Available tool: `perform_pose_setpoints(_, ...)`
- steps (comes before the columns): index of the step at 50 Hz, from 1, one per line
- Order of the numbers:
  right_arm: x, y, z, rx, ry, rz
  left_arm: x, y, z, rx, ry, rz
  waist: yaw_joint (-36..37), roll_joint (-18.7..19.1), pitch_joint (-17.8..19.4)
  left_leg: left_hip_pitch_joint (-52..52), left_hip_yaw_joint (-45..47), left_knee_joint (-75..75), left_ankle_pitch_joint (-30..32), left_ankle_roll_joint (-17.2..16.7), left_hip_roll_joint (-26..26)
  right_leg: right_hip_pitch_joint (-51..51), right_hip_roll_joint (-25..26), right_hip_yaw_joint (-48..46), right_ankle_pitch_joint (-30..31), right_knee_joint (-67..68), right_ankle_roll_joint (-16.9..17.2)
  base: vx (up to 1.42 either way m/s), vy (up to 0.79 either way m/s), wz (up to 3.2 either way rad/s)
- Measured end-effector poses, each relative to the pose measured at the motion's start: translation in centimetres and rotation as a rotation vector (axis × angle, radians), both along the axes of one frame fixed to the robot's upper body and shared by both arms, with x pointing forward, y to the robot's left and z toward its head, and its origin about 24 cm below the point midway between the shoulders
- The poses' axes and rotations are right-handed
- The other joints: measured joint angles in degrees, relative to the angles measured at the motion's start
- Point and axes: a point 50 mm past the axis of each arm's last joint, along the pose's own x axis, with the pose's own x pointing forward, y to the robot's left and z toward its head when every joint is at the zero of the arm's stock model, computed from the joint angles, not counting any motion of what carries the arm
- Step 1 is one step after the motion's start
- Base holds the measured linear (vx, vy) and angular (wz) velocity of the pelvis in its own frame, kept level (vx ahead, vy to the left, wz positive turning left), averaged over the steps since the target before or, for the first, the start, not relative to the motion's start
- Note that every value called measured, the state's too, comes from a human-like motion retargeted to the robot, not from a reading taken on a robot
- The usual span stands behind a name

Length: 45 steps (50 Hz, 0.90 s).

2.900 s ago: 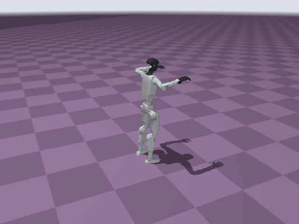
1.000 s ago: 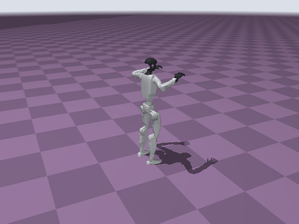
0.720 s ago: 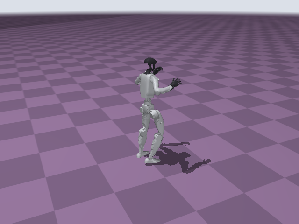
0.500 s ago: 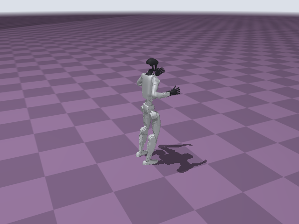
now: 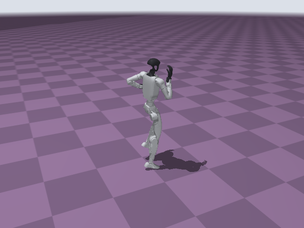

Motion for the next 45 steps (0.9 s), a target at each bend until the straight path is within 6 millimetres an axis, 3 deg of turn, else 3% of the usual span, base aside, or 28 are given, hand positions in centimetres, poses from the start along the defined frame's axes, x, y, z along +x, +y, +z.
perform_pose_setpoints(2, -0.4, -0.4, -2.9, -0.001, 0.176, 0.07, -0.7, -1.4, -0.8, -0.043, 0.038, -0.01, -0.08, 5.12, -4.19, 17.44, -3.81, -27.5, 9.14, -5.29, 1.46, -5.87, 5.42, -1.35, -8.31, 20.33, -3.44, 0.3, 0.17, -0.96)
perform_pose_setpoints(5, 0.4, -0.2, -6.3, -0.067, 0.398, 0.1, 2.3, -4.1, -2.0, -0.102, -0.056, -0.02, -6.52, 12.68, -6.28, 32.41, -9.97, -56.0, 16.62, -14.25, 8.4, -24.47, 9.41, -10.01, -23.97, 63.91, -10.9, 0.09, 0.09, 0.07)
perform_pose_setpoints(7, 1.2, -0.4, -8.7, -0.151, 0.514, 0.049, 6.3, -6.1, -2.0, -0.124, -0.181, -0.064, -12.8, 13.48, -4.71, 35.66, -11.97, -59.73, 6.12, -15.6, 10.16, -36.55, 6.77, -12.07, -31.1, 88.69, -11.32, -0.09, 0.09, 0.89)
perform_pose_setpoints(9, 2.4, -0.9, -11.6, -0.258, 0.624, -0.078, 11.2, -8.9, -0.3, -0.155, -0.362, -0.108, -19.34, 12.63, -1.37, 37.76, -12.44, -60.88, -7.02, -13.25, 10.19, -46.75, 4.21, -11.08, -35.18, 107.26, -7.08, -0.16, 0.11, 1.28)
perform_pose_setpoints(10, 3.1, -1.4, -13.5, -0.304, 0.696, -0.154, 13.7, -10.6, 1.5, -0.172, -0.476, -0.126, -22.51, 11.94, 1.12, 38.66, -12.65, -61.03, -11.98, -11.25, 9.89, -50.77, 3.33, -10.02, -36.62, 114.35, -4.17, -0.19, 0.1, 1.57)
perform_pose_setpoints(11, 3.7, -2.4, -16.0, -0.323, 0.816, -0.22, 16.2, -11.9, 4.7, -0.178, -0.628, -0.15, -25.03, 10.73, 4.37, 38.0, -14.42, -57.67, -15.36, -7.64, 9.07, -52.31, 2.57, -8.79, -37.62, 117.57, -2.03, -0.2, 0.08, 1.61)
perform_pose_setpoints(13, 3.4, -5.0, -20.0, -0.35, 1.019, -0.305, 19.0, -14.5, 12.9, -0.176, -0.967, -0.232, -27.87, 9.3, 8.77, 33.37, -18.06, -47.5, -19.88, -2.7, 7.6, -54.33, 0.58, -7.69, -38.41, 119.57, -1.14, -0.15, 0.03, 1.09)
perform_pose_setpoints(15, 0.7, -7.7, -20.9, -0.342, 1.129, -0.302, 18.1, -15.4, 20.3, -0.178, -1.285, -0.278, -27.33, 10.76, 5.55, 28.57, -17.29, -43.87, -17.7, -3.21, 7.89, -56.17, 0.07, -8.75, -36.37, 114.76, -4.67, 0.06, -0.01, -0.39)
perform_pose_setpoints(17, -2.3, -9.2, -19.5, -0.346, 1.181, -0.251, 15.3, -15.1, 23.5, -0.292, -1.483, -0.226, -27.19, 13.73, -0.12, 30.27, -14.33, -51.87, -8.07, -5.41, 9.11, -52.43, 4.15, -9.96, -30.42, 102.61, -6.57, 0.23, -0.05, -0.85)
perform_pose_setpoints(18, -3.3, -9.6, -19.0, -0.384, 1.215, -0.22, 14.0, -14.7, 24.0, -0.373, -1.533, -0.202, -28.5, 14.57, -2.21, 32.13, -14.31, -56.62, -1.26, -7.51, 9.27, -47.9, 6.7, -10.22, -26.38, 94.51, -6.06, 0.27, -0.08, -0.04)
perform_pose_setpoints(20, -5.1, -10.5, -19.3, -0.468, 1.335, -0.191, 11.7, -14.0, 23.5, -0.709, -1.498, -0.316, -31.37, 14.55, -3.85, 35.55, -16.42, -62.45, 12.04, -13.3, 8.87, -34.23, 11.25, -9.92, -17.44, 74.43, -4.11, 0.25, -0.11, 0.75)
perform_pose_setpoints(21, -5.8, -10.9, -20.1, -0.486, 1.404, -0.189, 11.4, -13.7, 22.7, -0.714, -1.458, -0.355, -31.18, 12.79, -3.91, 36.0, -16.31, -60.57, 13.72, -12.56, 7.34, -25.74, 12.81, -7.79, -12.65, 62.07, -2.6, 0.18, -0.13, 0.75)
perform_pose_setpoints(22, -6.5, -11.1, -21.1, -0.497, 1.469, -0.188, 11.2, -13.4, 21.9, -0.689, -1.418, -0.384, -30.27, 10.3, -4.3, 34.86, -15.2, -55.72, 13.25, -10.36, 5.15, -17.84, 13.58, -4.54, -7.6, 49.67, -0.82, 0.09, -0.14, 0.15)
perform_pose_setpoints(25, -6.3, -10.8, -24.7, -0.521, 1.552, -0.232, 11.2, -13.0, 18.4, -0.523, -1.247, -0.395, -22.33, 0.38, -6.71, 13.81, -4.24, -12.49, -3.26, 2.14, -1.68, -2.64, 8.87, 11.2, 6.97, 17.16, 5.57, -0.06, -0.09, -0.75)
perform_pose_setpoints(27, -3.7, -10.5, -26.5, -0.483, 1.537, -0.31, 12.0, -11.9, 15.5, -0.477, -1.094, -0.339, -16.82, -3.04, -3.85, -1.31, 0.43, 17.44, -10.71, 2.09, 0.64, 3.49, 4.75, 14.25, -0.66, 7.82, 4.48, -0.14, -0.06, -1.1)
perform_pose_setpoints(28, -1.9, -10.2, -27.2, -0.454, 1.515, -0.342, 12.4, -11.0, 13.9, -0.434, -1.01, -0.3, -14.21, -3.71, -2.39, -9.77, 0.86, 30.78, -13.03, 0.95, 2.54, 4.45, 3.45, 13.45, -10.47, 6.71, 2.0, -0.19, -0.08, -1.32)
perform_pose_setpoints(30, 2.6, -9.9, -25.9, -0.386, 1.379, -0.413, 13.2, -8.8, 9.7, -0.31, -0.811, -0.151, -7.59, -2.91, 1.87, -26.01, -0.53, 52.69, -14.89, -3.95, 8.19, 2.52, 3.11, 13.58, -28.42, 10.18, -1.29, -0.24, -0.08, -1.77)
perform_pose_setpoints(32, 7.4, -8.0, -20.8, -0.303, 1.103, -0.409, 12.1, -6.1, 3.8, -0.269, -0.547, 0.025, -3.24, -1.34, 7.62, -34.61, -3.29, 62.0, -17.69, -10.7, 8.02, 1.37, 3.51, 18.1, -36.6, 14.01, -8.26, -0.27, -0.02, -1.79)
perform_pose_setpoints(33, 9.2, -6.5, -16.9, -0.271, 0.936, -0.353, 10.7, -4.5, 1.2, -0.246, -0.421, 0.084, -2.26, -1.21, 9.93, -36.95, -4.03, 63.75, -19.17, -11.9, 7.96, -0.59, 4.0, 20.12, -38.22, 18.59, -9.17, -0.15, -0.01, -0.91)
perform_pose_setpoints(35, 9.8, -3.3, -10.3, -0.184, 0.66, -0.176, 7.0, -2.5, -1.5, -0.163, -0.243, 0.096, -3.9, -2.42, 8.59, -40.83, -4.21, 62.47, -20.33, -8.66, 6.38, -1.7, 3.37, 18.83, -35.9, 18.31, -8.07, 0.08, -0.01, 0.69)
perform_pose_setpoints(36, 8.6, -2.2, -8.5, -0.132, 0.574, -0.109, 5.6, -2.4, -1.2, -0.111, -0.201, 0.041, -4.55, -2.81, 5.24, -41.3, -3.76, 59.19, -18.97, -5.28, 5.21, 0.6, 2.75, 16.05, -30.36, 10.91, -6.73, 0.26, -0.03, 1.97)
perform_pose_setpoints(38, 5.5, -0.8, -6.1, -0.063, 0.436, -0.001, 4.0, -2.7, -0.4, -0.047, -0.145, -0.082, -3.1, -4.22, -0.41, -38.25, -1.6, 49.54, -14.58, 0.01, 3.43, 3.94, 1.41, 12.32, -16.47, -1.82, -2.82, 0.34, -0.04, 1.63)
perform_pose_setpoints(40, 2.8, 0.4, -5.4, -0.057, 0.384, 0.151, 2.4, -2.6, -0.2, -0.019, -0.062, -0.151, 0.58, -5.64, -4.63, -28.34, 1.12, 34.23, -8.42, 1.32, 2.11, 3.98, 0.22, 11.49, -3.21, -6.74, 1.29, 0.32, 0.01, -0.06)
perform_pose_setpoints(42, 1.5, 1.8, -6.0, -0.107, 0.413, 0.323, 0.2, -1.7, -0.6, -0.068, 0.035, -0.097, 3.03, -3.88, -5.95, -12.32, 0.82, 13.05, -1.87, -2.36, 0.83, 3.39, 0.92, 8.25, -0.81, -2.54, -0.84, 0.27, 0.06, -1.47)
perform_pose_setpoints(45, 1.0, 3.2, -8.2, -0.162, 0.527, 0.437, -1.2, -1.2, -1.2, -0.086, 0.076, -0.002, 2.55, 6.31, -1.89, 19.64, -4.29, -26.98, 10.96, -12.02, 4.01, 0.71, 8.33, 0.13, -13.3, 25.55, -10.16, 0.23, 0.08, -1.22)
